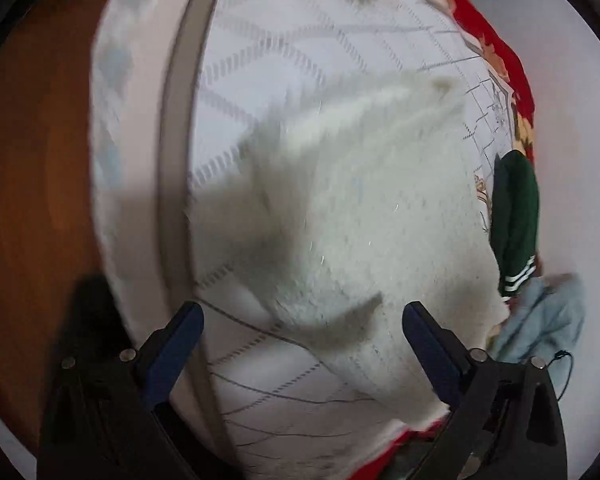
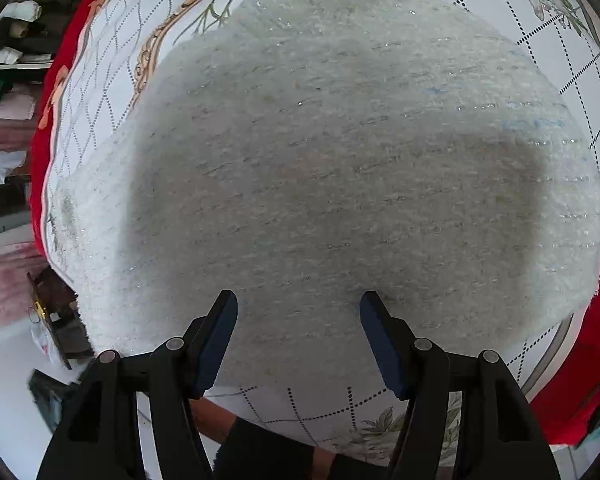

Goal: Fold large clothes

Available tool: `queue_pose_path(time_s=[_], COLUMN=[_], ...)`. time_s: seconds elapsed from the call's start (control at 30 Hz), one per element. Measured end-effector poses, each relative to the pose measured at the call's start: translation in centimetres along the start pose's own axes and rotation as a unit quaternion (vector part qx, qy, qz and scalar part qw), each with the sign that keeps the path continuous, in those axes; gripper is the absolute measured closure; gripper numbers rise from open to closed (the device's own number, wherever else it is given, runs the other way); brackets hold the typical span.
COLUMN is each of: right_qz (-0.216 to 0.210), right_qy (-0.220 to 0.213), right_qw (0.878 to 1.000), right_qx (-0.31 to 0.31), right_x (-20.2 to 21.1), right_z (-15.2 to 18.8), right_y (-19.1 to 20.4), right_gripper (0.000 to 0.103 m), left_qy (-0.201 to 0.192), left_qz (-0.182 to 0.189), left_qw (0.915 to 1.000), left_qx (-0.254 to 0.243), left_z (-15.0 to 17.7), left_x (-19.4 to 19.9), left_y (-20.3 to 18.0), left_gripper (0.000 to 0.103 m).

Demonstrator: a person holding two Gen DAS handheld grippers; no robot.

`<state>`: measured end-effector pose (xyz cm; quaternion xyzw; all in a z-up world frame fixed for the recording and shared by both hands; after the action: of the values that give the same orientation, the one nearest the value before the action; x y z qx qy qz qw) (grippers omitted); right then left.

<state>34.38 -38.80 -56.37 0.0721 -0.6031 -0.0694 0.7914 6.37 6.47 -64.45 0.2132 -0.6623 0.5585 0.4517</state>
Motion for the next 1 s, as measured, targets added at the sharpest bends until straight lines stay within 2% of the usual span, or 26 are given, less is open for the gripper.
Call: queue_pose_path(time_s=[0.07, 0.1, 0.2, 0.27, 0.3, 0.33, 0.37, 0.43, 0.57, 0.67, 0.77, 0.83, 0.9, 0.93, 1.0], right_qz=[0.012, 0.014, 0.015, 0.015, 0.013, 0.01, 0.007, -0.002, -0.044, -0.061, -0.069, -0.059, -0.053, -0.052, -0.057], right_qy=[-0.003, -0.004, -0.005, -0.007, -0.006, -0.004, -0.003, 0.004, 0.017, 0.011, 0.001, -0.002, 0.011, 0.016, 0.016], right_qw=[1.0, 1.0, 1.0, 1.0, 1.0, 1.0, 1.0, 1.0, 0.999, 0.998, 0.998, 0.998, 0.999, 0.998, 0.998], right_qx=[0.002, 0.001, -0.006, -0.008, -0.009, -0.011, -0.013, -0.014, -0.017, -0.01, -0.003, -0.001, -0.004, -0.013, -0.028], right_x=[-0.7, -1.1, -2.0, -2.2, -2.4, -2.5, -2.5, -2.6, -2.1, -1.4, -1.3, -2.2, -3.7, -4.6, -5.3], right_z=[-0.3, -0.6, -0.8, -0.9, -0.9, -0.9, -0.9, -0.9, -0.8, -1.1, -1.9, -2.8, -3.4, -3.7, -4.0], right_y=[0.3, 0.8, 1.3, 1.4, 1.5, 1.6, 1.6, 2.0, 3.2, 4.2, 5.2, 5.6, 5.7, 5.6, 5.6], right_gripper=[0.037, 0.037, 0.037, 0.037, 0.037, 0.037, 0.037, 0.037, 0.037, 0.037, 0.037, 0.037, 0.037, 0.036, 0.035], left_qy=[-0.013, -0.029, -0.065, -0.074, -0.089, -0.102, -0.114, -0.133, -0.175, -0.207, -0.187, -0.162, -0.138, -0.137, -0.155], left_qz=[0.017, 0.037, 0.046, 0.032, 0.025, 0.009, 0.001, 0.006, 0.025, 0.018, 0.028, 0.045, 0.077, 0.089, 0.099], left_qw=[0.9998, 0.9989, 0.9968, 0.9967, 0.9955, 0.9946, 0.9935, 0.9909, 0.9814, 0.9734, 0.9775, 0.982, 0.9838, 0.9827, 0.9783], left_qx=[-0.003, -0.005, -0.002, 0.013, 0.022, 0.019, 0.008, -0.021, -0.074, -0.097, -0.093, -0.086, -0.084, -0.087, -0.096], left_z=[-0.3, -1.0, -2.8, -3.8, -4.4, -4.8, -5.3, -6.5, -9.6, -11.8, -12.9, -12.9, -12.6, -12.4, -12.7], left_x=[-1.2, -1.5, -2.2, -3.1, -3.1, -2.9, -2.6, -1.5, 1.7, 3.2, 1.7, -0.2, -2.4, -3.1, -3.7], left_y=[-0.7, -1.4, -2.2, -2.0, -1.9, -1.9, -2.2, -3.6, -5.7, -5.6, -3.8, -2.8, -2.5, -2.7, -3.8], left_gripper=[0.003, 0.003, 0.006, 0.027, 0.035, 0.059, 0.076, 0.084, 0.086, 0.086, 0.083, 0.078, 0.066, 0.053, 0.042])
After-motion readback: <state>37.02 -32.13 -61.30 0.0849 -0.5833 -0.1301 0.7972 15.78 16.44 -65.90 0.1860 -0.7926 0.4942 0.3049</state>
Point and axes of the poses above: each gripper's, at about its wrist camera, not at the fingertips, and x roughly against the way its jaws point, y to its left, z to its underside, the point moved 8 cm from there along -x, roughly the way its jaws point, and after that the axes turned 13 degrees about -x, right-handed, at the moved point
